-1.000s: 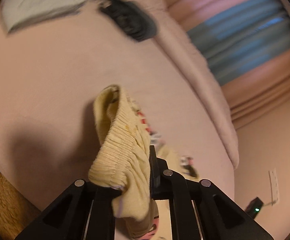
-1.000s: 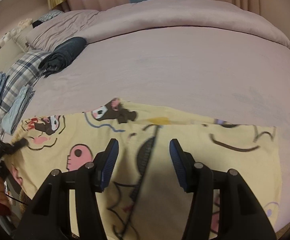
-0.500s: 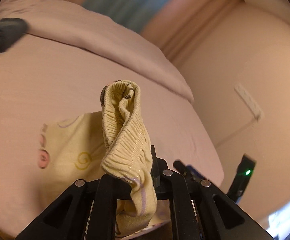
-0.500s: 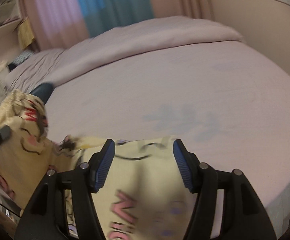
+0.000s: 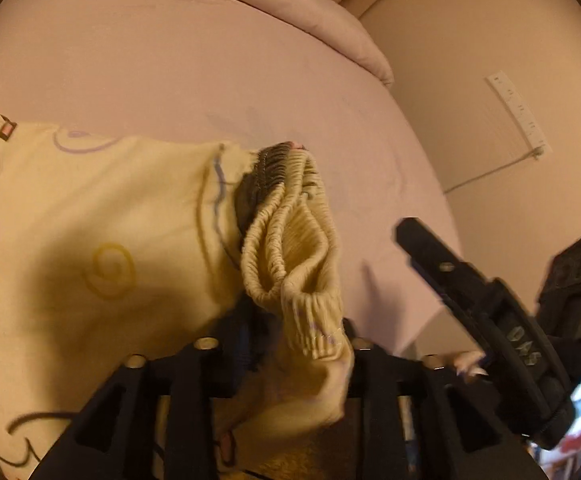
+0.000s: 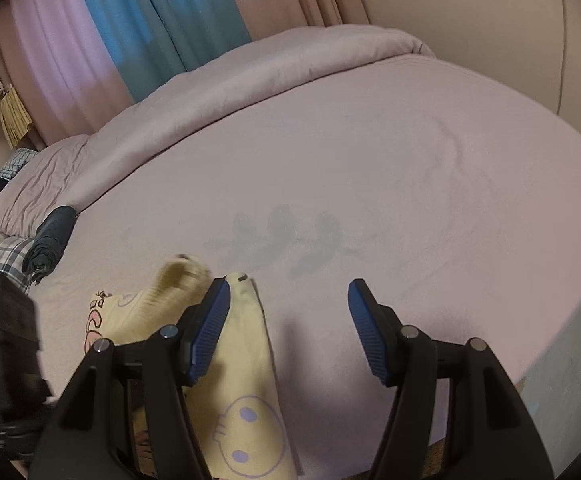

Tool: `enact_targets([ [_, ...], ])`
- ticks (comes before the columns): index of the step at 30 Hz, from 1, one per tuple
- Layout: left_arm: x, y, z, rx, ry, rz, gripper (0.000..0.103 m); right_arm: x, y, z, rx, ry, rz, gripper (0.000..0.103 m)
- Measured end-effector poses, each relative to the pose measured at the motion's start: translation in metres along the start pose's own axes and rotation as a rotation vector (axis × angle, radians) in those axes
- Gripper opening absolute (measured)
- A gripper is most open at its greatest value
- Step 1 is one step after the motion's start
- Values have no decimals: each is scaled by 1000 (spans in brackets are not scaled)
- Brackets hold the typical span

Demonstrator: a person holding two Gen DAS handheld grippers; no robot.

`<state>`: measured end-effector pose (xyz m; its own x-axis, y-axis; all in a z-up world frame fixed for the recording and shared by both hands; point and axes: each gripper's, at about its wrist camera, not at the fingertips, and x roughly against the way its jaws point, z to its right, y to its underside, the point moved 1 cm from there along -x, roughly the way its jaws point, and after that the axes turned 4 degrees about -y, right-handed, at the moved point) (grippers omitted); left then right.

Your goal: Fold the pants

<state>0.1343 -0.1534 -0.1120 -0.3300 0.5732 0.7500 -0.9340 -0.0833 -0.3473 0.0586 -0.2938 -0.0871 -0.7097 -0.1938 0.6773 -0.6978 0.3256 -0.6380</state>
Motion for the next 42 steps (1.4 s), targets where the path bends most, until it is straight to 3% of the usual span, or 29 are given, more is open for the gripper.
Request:
enact_targets([
  [1, 7, 1, 2, -2, 26, 2, 54, -1, 1, -2, 0, -9, -5, 66],
  [4, 35, 3, 9, -16, 83, 35, 56, 3, 1, -7, 14, -20, 1, 69],
  [7, 66, 2, 2, -16, 69, 87, 60, 11, 1, -14, 27, -74, 14, 70],
  [14, 101, 37, -57, 17, -218, 148, 60, 4, 16, -42, 124, -208, -68, 68],
  [18, 100, 51, -91, 73, -288, 124, 60, -23, 31, -39, 126, -247, -174, 61],
  [21, 97, 55, -97, 101, -290, 121, 60, -45, 43, -39, 181, -157, -202, 58],
  [23, 94, 57, -96, 97, -276, 123, 60, -56, 47, -35, 197, -111, -211, 46],
  [28, 94, 67, -110, 100, -332, 96, 60, -49, 43, -28, 195, -117, -182, 25],
  [32, 113, 74, -110, 103, -314, 134, 60, -8, 34, -28, 180, -181, -102, 24],
  [35, 120, 76, -114, 106, -343, 147, 60, 10, 35, -27, 179, -210, -81, 24],
  [39, 108, 82, -121, 125, -367, 110, 60, -20, 51, -13, 179, -105, -166, 26],
  [42, 104, 85, -120, 122, -385, 117, 60, -47, 64, -3, 134, -61, -225, 37],
])
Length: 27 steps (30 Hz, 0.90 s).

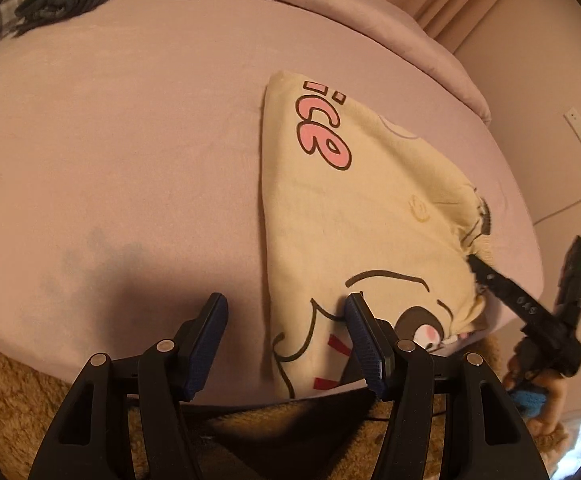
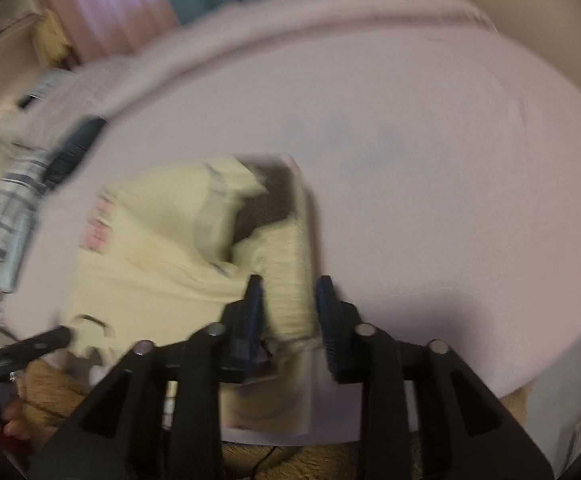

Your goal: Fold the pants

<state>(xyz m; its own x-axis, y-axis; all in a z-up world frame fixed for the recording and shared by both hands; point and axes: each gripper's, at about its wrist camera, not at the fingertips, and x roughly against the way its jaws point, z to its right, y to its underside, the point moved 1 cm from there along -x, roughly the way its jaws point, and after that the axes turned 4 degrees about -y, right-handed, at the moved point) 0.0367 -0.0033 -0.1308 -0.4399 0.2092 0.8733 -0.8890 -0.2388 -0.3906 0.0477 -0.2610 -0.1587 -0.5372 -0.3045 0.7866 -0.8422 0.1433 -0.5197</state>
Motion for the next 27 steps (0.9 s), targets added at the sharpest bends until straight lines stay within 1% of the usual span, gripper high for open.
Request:
enact_targets([
  [1, 1, 2, 1, -11, -11, 5, 60, 3, 0, 0, -4, 0, 11, 39],
  [2, 3, 3, 2, -20, -17, 6, 60, 7, -2, -3, 1, 20, 11, 42],
  [3, 3, 2, 3, -22, -20, 8, 60, 11, -5, -6, 16, 71, 12, 53],
  [4, 2, 1, 4, -20, -18, 10, 60, 16, -6, -9, 30, 113, 23, 60],
  [5, 2, 0, 4, -18, -14, 11, 60, 23, -8, -14, 47, 146, 45, 61],
  [6, 0, 0, 4, -17, -12, 8, 60, 30, -9, -20, 67, 150, 68, 61],
  [8, -5, 1, 5, -19, -10, 8, 60, 38, -8, -31, 90, 110, 86, 62],
  [9, -5, 3, 5, -24, -8, 16, 60, 40, -6, -37, 103, 76, 85, 65],
  [11, -5, 5, 5, -36, 9, 29, 60, 39, 0, -47, 139, 22, 75, 66],
  [12, -6, 7, 4, -32, 26, 33, 54, 37, 3, -51, 158, 14, 73, 70],
  [13, -5, 8, 3, -30, 48, 30, 35, 33, 5, -55, 177, 18, 69, 75],
  [14, -7, 10, 2, -23, 106, 6, 27, 27, 7, -57, 198, 33, 57, 76],
  [15, -7, 11, 1, -14, 113, 7, 25, 19, 10, -57, 212, 63, 33, 76],
  [16, -5, 12, -1, -16, 108, 18, 18, 12, 11, -56, 218, 103, 20, 76],
  [17, -4, 12, 0, -20, 109, 21, 16, 9, 11, -58, 220, 129, 17, 76],
  [18, 0, 13, -2, -13, 122, 23, 14, 9, 11, -56, 217, 136, 13, 76],
  [21, 11, 16, -7, -9, 161, 25, 14, 20, 6, -50, 184, 97, 20, 74],
  [23, 12, 20, -7, -35, 136, 18, 13, 25, 6, -48, 170, 83, 30, 74],
  [25, 4, 24, -10, -42, 118, 1, 14, 23, 5, -45, 159, 76, 32, 74],
  [26, -1, 23, -13, -30, 122, -12, 14, 19, 7, -42, 147, 75, 22, 74],
  [27, -3, 23, -17, -4, 144, -18, 14, 11, 6, -36, 123, 85, -4, 74],
])
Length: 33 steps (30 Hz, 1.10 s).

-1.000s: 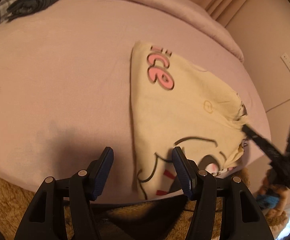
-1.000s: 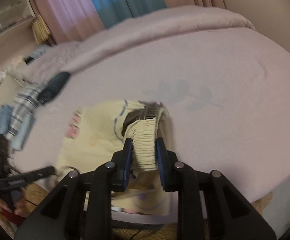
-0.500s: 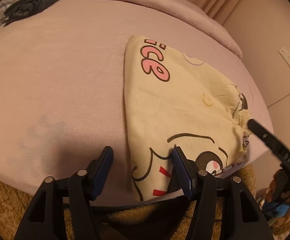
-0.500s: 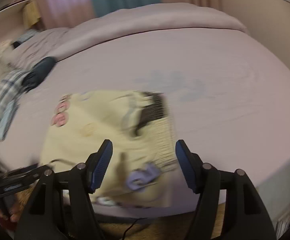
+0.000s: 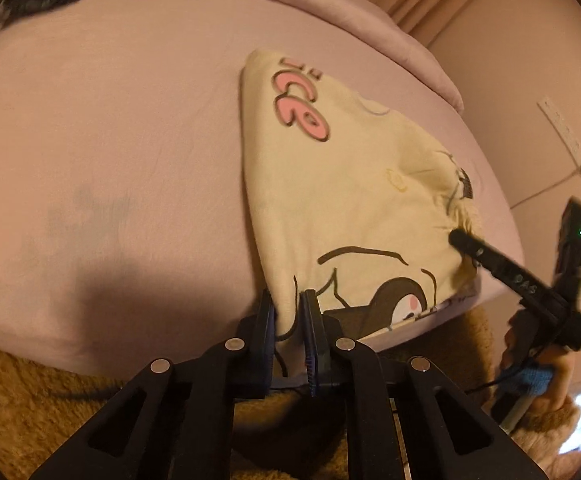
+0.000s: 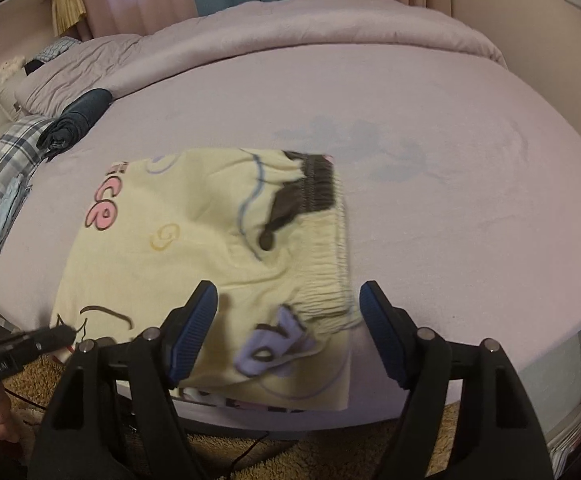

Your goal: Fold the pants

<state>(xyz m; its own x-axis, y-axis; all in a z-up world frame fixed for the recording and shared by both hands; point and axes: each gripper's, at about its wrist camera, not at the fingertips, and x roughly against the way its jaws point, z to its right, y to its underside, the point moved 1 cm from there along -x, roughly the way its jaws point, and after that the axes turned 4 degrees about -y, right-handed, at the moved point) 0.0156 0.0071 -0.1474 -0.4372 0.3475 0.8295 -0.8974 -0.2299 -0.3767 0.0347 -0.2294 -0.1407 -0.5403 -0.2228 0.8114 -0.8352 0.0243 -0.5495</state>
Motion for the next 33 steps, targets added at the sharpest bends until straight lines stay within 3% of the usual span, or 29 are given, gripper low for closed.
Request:
enact_targets([
  [2, 2, -2, -3, 15, 25, -9, 14, -10, 2, 7, -45, -6, -37, 74],
  [5, 9, -4, -1, -4, 19, -29, 14, -6, 0, 8, -43, -26, -26, 75],
  [8, 25, -14, 4, -61, -12, -33, 14, 9, -10, 10, -29, 22, 12, 75],
  [12, 43, -57, 17, -129, -82, 90, 28, 22, -36, 21, -47, -3, 73, 75],
  [14, 41, -84, 25, -128, -50, 140, 28, 17, -54, 19, -32, 14, 94, 73],
  [15, 36, -96, 31, -126, -21, 151, 28, 17, -62, 15, -15, 2, 117, 59],
  [16, 30, -105, 36, -125, 7, 157, 28, 15, -71, 11, -8, -30, 134, 29],
  [18, 10, -121, 49, -134, 14, 154, 28, 7, -81, 5, -21, -104, 125, 7],
  [21, -33, -131, 64, -181, -37, 105, 28, -21, -87, -11, -2, -177, 66, 10],
  [23, -67, -133, 62, -187, -112, 50, 25, -45, -84, -16, 20, -104, 12, 10],
  [25, -78, -133, 58, -194, -154, 97, 18, -68, -79, -18, 48, -50, -20, 5],
  [27, -80, -134, 55, -195, -179, 101, 11, -75, -78, -19, 77, -41, 21, 2],
  [31, -71, -136, 47, -133, -137, 58, 11, -71, -78, -17, 56, -59, 32, 1],
  [33, -48, -128, 49, -125, -102, 72, 11, -57, -79, -15, 41, -53, 31, 3],
])
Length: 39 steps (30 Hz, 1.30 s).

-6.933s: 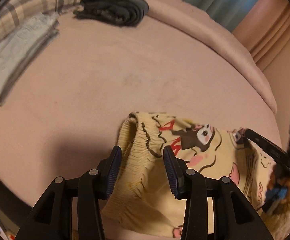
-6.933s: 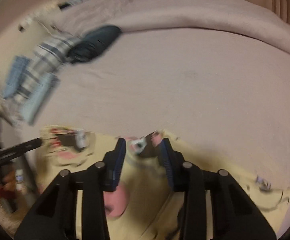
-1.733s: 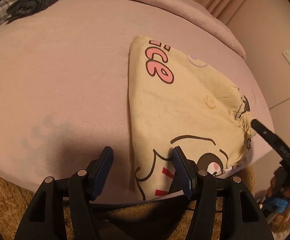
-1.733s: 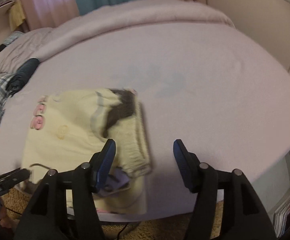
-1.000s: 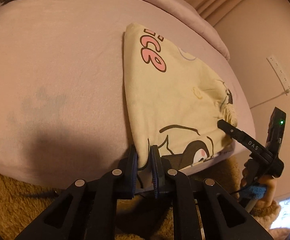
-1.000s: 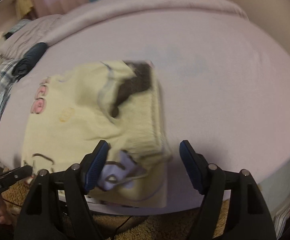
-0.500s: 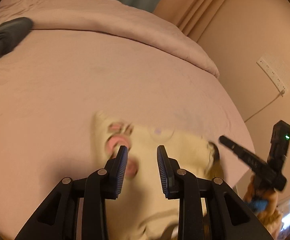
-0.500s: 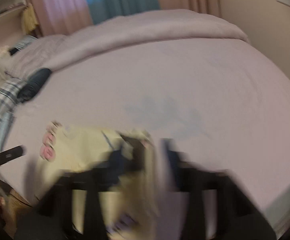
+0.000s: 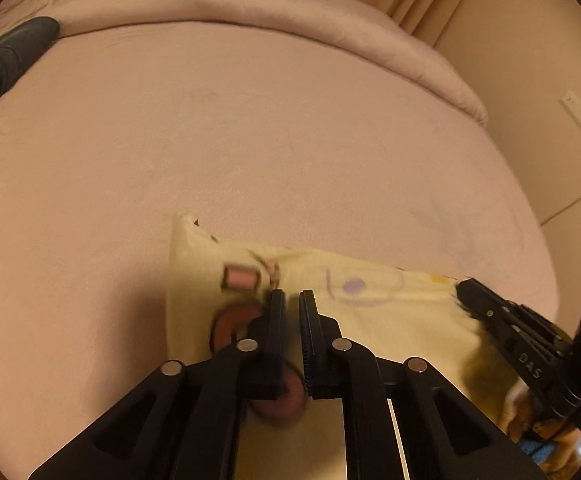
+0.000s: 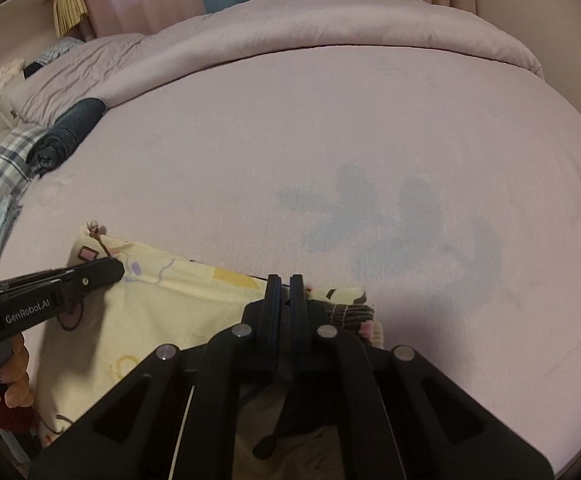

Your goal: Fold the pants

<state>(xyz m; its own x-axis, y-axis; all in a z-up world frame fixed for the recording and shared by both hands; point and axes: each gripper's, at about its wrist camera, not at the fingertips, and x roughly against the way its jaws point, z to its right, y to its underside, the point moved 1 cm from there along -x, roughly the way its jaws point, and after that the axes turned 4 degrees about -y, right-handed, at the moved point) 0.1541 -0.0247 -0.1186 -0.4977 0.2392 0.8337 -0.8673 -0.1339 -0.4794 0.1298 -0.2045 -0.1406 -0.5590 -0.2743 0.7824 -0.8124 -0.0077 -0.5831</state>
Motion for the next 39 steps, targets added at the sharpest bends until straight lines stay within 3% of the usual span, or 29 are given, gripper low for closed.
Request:
enact_targets([
  [2, 27, 10, 2, -2, 45, 54, 11, 26, 0, -2, 21, 25, 46, 12],
  [3, 34, 16, 3, -6, 74, 66, 11, 43, 3, -9, 53, 21, 88, 24],
  [4, 39, 25, 4, -11, 93, 59, 11, 52, 6, -13, 76, -4, 108, 38],
  [6, 30, 46, 10, -46, 96, -21, 11, 60, 22, -20, 95, -80, 77, 47],
  [8, 11, 68, 9, -56, 56, -81, 11, 45, 44, -22, 93, -86, -18, 44],
  [10, 17, 84, 0, -33, 65, -3, 11, 29, 63, -20, 109, -33, -74, 43],
  [12, 24, 93, -4, -8, 83, -18, 11, 37, 79, -25, 152, -13, -17, 43],
  [22, 52, 129, -25, 23, 129, -65, 11, 56, 96, -27, 105, 0, -40, 43],
  [26, 49, 122, -14, 4, 158, -112, 11, 65, 97, -27, 100, 1, -48, 45],
  [29, 59, 120, -13, -35, 226, -122, 18, 75, 98, -24, 125, 6, -33, 45],
  [31, 69, 118, -18, -29, 243, -103, 39, 83, 96, -21, 125, 32, -13, 49],
  [33, 79, 107, -21, -15, 254, -59, 50, 93, 94, -18, 120, 55, 12, 57],
  [36, 86, 89, -22, -6, 233, -8, 54, 109, 85, -8, 106, 125, 69, 75],
  [39, 83, 71, -22, -8, 153, 37, 55, 120, 76, 10, 45, 143, 104, 77],
])
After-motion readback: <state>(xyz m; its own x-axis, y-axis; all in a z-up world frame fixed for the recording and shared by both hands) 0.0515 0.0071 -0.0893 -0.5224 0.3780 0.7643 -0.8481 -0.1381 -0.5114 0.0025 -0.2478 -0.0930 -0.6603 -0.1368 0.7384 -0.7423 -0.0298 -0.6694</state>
